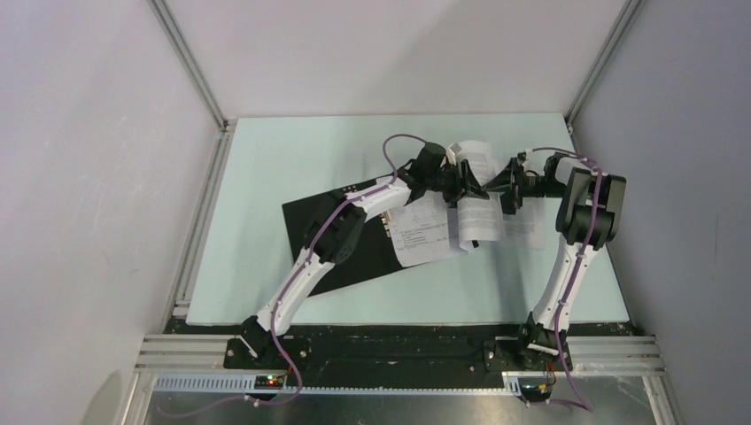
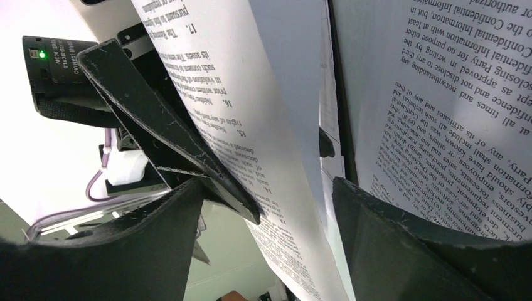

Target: Put the files into the folder

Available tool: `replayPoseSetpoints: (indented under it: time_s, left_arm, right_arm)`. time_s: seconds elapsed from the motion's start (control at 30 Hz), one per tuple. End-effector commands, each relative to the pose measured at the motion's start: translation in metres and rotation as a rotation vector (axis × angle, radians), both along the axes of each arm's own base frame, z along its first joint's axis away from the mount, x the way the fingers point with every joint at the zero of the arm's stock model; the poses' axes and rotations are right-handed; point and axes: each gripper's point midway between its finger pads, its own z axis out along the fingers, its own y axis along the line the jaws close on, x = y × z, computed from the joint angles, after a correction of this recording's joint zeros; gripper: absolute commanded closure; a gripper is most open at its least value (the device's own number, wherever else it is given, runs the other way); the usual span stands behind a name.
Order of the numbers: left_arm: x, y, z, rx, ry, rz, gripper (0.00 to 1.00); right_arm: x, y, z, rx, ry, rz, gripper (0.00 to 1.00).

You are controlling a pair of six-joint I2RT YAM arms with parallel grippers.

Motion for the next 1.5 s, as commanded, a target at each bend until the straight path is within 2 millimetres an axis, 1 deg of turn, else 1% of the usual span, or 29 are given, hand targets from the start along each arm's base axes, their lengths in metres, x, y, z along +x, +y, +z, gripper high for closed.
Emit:
replayPoseSetpoints:
  time_s: [0.0,0.1,0.2,0.43,0.6,0.73,0.97,1.0,1.03,1.07,1.1,1.13,1.17,1.23,1.3,1.4,1.47]
  left_arm:
    - [0.004,-0.003,0.036,-0.031,-0.082,0.000,0.35]
    - [0.006,0.000,0.028,0.004,-0.082,0.012,0.33]
    - [0.007,0.002,0.023,0.028,-0.082,0.022,0.31]
    - [0.005,0.001,0.018,0.048,-0.089,0.015,0.29]
    - [0.004,-0.001,0.020,0.040,-0.097,0.003,0.28]
    - [0.003,-0.003,0.026,0.027,-0.111,-0.008,0.27]
    - [0.000,-0.004,0.028,0.014,-0.113,-0.026,0.24]
    - [0.000,-0.004,0.029,0.012,-0.115,-0.027,0.23]
    - [0.001,-0.004,0.029,0.009,-0.120,-0.028,0.22]
    - [0.001,-0.004,0.030,0.006,-0.120,-0.029,0.20]
    - [0.002,-0.003,0.031,0.000,-0.120,-0.027,0.18]
    - [0.004,-0.003,0.033,-0.010,-0.124,-0.025,0.14]
    - [0.005,-0.002,0.034,-0.016,-0.114,-0.021,0.13]
    - [0.007,-0.001,0.039,-0.039,-0.106,-0.021,0.07]
    - [0.006,-0.003,0.052,-0.091,-0.129,-0.048,0.05]
    - [-0.006,-0.010,0.070,-0.148,-0.166,-0.121,0.04]
    - [-0.015,-0.013,0.077,-0.173,-0.180,-0.160,0.04]
  right_arm:
    - [0.005,-0.006,0.012,0.029,-0.031,-0.017,0.24]
    - [0.005,-0.008,0.016,0.024,-0.038,-0.021,0.28]
    - [0.004,-0.007,0.021,0.033,-0.042,-0.020,0.35]
    - [0.002,0.003,0.027,0.079,-0.042,-0.001,0.50]
    - [0.000,0.015,0.030,0.094,-0.046,0.041,0.51]
    - [0.000,0.018,0.027,0.096,-0.036,0.050,0.55]
    - [0.010,0.013,0.024,0.113,-0.033,0.024,0.71]
    - [0.010,0.013,0.024,0.116,-0.026,0.020,0.75]
    - [0.011,0.013,0.024,0.118,-0.027,0.019,0.77]
    - [0.012,0.012,0.025,0.119,-0.028,0.016,0.80]
    - [0.012,0.011,0.025,0.118,-0.028,0.014,0.81]
    - [0.012,0.010,0.025,0.117,-0.027,0.012,0.82]
    - [0.012,0.009,0.026,0.116,-0.028,0.010,0.82]
    - [0.009,0.008,0.028,0.117,-0.025,0.008,0.80]
    - [0.006,0.007,0.028,0.116,-0.020,0.006,0.77]
    - [0.004,0.006,0.023,0.136,0.011,-0.006,0.73]
    - [0.007,0.006,0.025,0.170,0.019,-0.018,0.69]
